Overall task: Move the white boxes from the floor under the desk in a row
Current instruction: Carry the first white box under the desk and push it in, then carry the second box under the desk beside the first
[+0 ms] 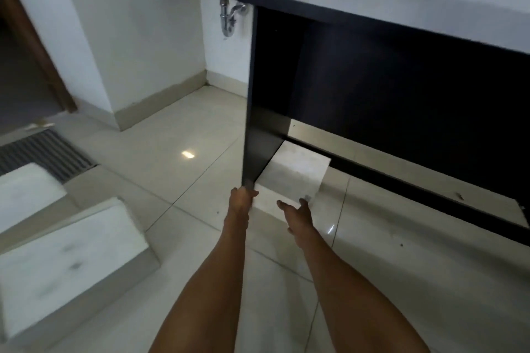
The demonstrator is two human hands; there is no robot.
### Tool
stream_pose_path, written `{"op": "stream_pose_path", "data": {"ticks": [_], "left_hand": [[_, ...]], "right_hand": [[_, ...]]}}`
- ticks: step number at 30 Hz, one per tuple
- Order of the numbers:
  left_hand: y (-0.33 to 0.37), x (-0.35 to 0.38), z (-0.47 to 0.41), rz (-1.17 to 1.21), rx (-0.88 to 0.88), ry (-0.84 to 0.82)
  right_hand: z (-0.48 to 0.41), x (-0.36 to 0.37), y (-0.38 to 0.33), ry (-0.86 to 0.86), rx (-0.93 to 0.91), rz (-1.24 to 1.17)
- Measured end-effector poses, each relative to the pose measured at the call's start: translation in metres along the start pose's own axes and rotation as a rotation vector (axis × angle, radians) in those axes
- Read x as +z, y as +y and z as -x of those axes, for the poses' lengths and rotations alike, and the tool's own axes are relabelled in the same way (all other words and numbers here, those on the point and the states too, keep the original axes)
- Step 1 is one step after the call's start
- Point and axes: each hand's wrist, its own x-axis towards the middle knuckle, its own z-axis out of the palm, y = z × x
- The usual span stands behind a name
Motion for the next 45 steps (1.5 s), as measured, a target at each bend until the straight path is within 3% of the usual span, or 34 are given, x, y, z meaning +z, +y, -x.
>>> {"op": "stream_pose_path", "data": {"ticks": [9,15,26,35,45], "left_hand": [[0.061,-0.168,0.130,0.146,-0.058,0.235],[0.077,-0.325,0.235,0.203,-0.130,0.549],[0.002,-0.560,0.332,0.357,-0.183,0.794],[-0.060,-0.733,0.327,0.378,-0.201,0.886],[-0.083,-0.875,0.204,0.427,-0.177,0.948]], "right_hand": [[0.128,0.092,-0.061,-0.189,-0.030,0.246],[0.241,0.187,-0.092,-0.455,-0.006,0.452],[0.383,0.376,-0.030,-0.709,-0.057,0.717],[0.425,0.543,0.044,-0.775,-0.118,0.816],[0.377,0.725,0.092,-0.747,-0.162,0.856]]}}
